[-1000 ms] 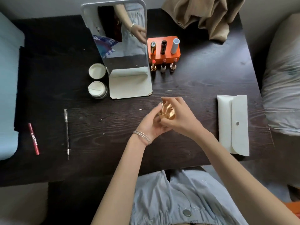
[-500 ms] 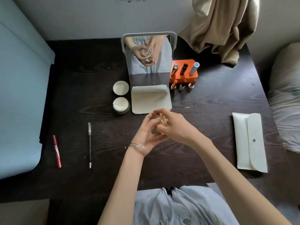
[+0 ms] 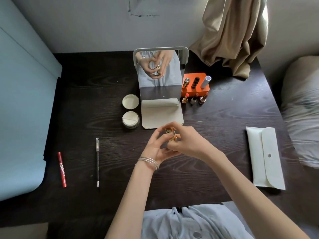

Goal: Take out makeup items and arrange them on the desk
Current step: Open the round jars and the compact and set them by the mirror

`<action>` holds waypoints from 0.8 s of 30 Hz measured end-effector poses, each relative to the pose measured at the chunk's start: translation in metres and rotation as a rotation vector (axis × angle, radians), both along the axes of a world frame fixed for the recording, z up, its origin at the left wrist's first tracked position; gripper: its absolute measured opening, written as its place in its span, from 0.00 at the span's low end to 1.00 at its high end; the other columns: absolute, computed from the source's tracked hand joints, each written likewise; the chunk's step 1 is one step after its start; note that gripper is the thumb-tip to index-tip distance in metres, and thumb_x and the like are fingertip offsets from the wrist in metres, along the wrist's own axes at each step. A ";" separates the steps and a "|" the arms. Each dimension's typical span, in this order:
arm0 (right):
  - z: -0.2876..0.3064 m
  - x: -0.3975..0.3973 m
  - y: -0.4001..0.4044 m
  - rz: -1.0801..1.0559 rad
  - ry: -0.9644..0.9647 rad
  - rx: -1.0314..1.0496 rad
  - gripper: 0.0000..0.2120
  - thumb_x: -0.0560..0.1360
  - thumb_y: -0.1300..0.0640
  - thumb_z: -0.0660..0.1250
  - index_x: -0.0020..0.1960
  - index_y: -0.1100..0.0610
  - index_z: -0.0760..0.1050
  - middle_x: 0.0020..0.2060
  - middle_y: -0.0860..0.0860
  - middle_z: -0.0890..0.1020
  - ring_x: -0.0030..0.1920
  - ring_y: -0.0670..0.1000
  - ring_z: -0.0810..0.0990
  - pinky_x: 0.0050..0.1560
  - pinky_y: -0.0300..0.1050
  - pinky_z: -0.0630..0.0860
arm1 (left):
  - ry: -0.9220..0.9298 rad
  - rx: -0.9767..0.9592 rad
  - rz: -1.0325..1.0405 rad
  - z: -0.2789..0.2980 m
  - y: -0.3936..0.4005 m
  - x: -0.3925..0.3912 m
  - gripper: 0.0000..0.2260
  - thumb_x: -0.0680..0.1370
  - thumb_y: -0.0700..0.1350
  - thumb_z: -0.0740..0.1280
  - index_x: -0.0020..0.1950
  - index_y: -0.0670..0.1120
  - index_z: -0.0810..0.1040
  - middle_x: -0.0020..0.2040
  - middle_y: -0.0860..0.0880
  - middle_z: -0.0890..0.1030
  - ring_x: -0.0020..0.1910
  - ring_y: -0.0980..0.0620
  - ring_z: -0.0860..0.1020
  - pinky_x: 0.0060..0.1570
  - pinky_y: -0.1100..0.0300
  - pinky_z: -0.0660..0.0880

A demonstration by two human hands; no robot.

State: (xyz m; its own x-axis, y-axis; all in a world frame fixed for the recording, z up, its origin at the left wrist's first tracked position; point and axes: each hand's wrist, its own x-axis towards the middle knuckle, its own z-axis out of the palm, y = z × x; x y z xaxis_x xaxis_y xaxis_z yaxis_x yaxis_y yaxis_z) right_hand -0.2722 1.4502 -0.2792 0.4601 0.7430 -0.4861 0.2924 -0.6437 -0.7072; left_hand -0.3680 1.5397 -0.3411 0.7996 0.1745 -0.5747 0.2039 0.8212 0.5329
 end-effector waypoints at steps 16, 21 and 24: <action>-0.011 -0.009 0.002 0.300 -0.364 -0.153 0.25 0.77 0.59 0.58 0.72 0.55 0.55 0.63 0.57 0.70 0.53 0.62 0.77 0.52 0.54 0.74 | -0.062 -0.164 0.072 -0.012 -0.007 0.009 0.33 0.60 0.47 0.80 0.63 0.51 0.74 0.55 0.46 0.80 0.56 0.45 0.77 0.44 0.50 0.79; 0.004 0.003 -0.001 0.175 -0.260 -0.107 0.29 0.77 0.53 0.58 0.76 0.50 0.54 0.65 0.53 0.72 0.61 0.56 0.74 0.54 0.47 0.70 | -0.069 -0.169 0.083 -0.006 -0.009 0.009 0.24 0.70 0.45 0.71 0.65 0.50 0.72 0.58 0.45 0.79 0.55 0.47 0.78 0.48 0.52 0.79; 0.009 0.006 -0.004 0.181 -0.236 -0.099 0.25 0.74 0.52 0.61 0.71 0.49 0.63 0.55 0.52 0.78 0.54 0.56 0.77 0.55 0.52 0.75 | -0.058 -0.117 0.090 -0.004 -0.008 0.010 0.28 0.70 0.39 0.72 0.68 0.47 0.68 0.57 0.43 0.79 0.51 0.48 0.80 0.47 0.57 0.79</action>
State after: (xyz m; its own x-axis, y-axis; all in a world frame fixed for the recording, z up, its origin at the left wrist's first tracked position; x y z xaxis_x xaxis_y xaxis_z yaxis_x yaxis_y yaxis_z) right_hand -0.2663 1.4459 -0.2702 0.4332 0.7774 -0.4559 0.5573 -0.6287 -0.5424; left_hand -0.3581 1.5312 -0.3455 0.8162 0.1813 -0.5486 0.0982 0.8921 0.4410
